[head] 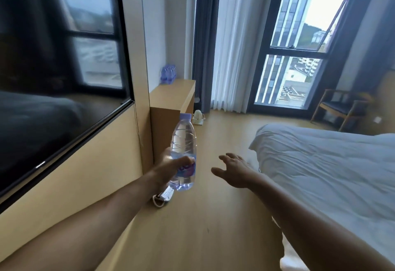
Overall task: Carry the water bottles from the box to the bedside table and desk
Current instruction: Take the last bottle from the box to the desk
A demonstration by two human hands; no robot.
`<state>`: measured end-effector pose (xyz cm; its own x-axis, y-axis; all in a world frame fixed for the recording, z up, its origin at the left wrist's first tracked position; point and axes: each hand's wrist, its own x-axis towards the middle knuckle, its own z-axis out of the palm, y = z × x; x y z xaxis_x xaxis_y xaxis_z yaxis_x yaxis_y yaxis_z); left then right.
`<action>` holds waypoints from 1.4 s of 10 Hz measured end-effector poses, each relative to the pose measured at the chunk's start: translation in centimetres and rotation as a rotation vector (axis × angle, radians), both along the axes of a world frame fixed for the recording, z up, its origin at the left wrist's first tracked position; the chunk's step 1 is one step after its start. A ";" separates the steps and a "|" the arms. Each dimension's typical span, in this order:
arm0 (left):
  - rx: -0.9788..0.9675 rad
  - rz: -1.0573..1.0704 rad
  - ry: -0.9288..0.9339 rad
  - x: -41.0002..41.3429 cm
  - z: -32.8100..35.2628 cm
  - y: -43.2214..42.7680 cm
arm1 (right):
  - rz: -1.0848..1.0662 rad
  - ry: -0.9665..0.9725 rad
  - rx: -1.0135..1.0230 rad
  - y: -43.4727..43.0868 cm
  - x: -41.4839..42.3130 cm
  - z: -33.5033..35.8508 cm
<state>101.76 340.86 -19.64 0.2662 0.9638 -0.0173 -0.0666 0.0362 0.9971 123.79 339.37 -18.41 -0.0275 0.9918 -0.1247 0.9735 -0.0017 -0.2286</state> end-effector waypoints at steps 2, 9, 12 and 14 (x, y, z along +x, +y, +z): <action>-0.004 0.001 0.016 7.7 0.4 9.3 | -0.038 0.016 0.004 8.4 8.2 0.4; 0.029 -0.177 0.078 23.3 -0.5 45.0 | -0.215 0.041 -0.021 38.9 23.1 -0.2; 0.026 -0.270 0.107 30.9 -1.4 58.5 | -0.257 0.034 -0.040 51.4 29.9 -0.9; 0.013 -0.222 0.131 37.1 -1.2 66.9 | -0.201 0.026 -0.046 60.9 36.2 -0.8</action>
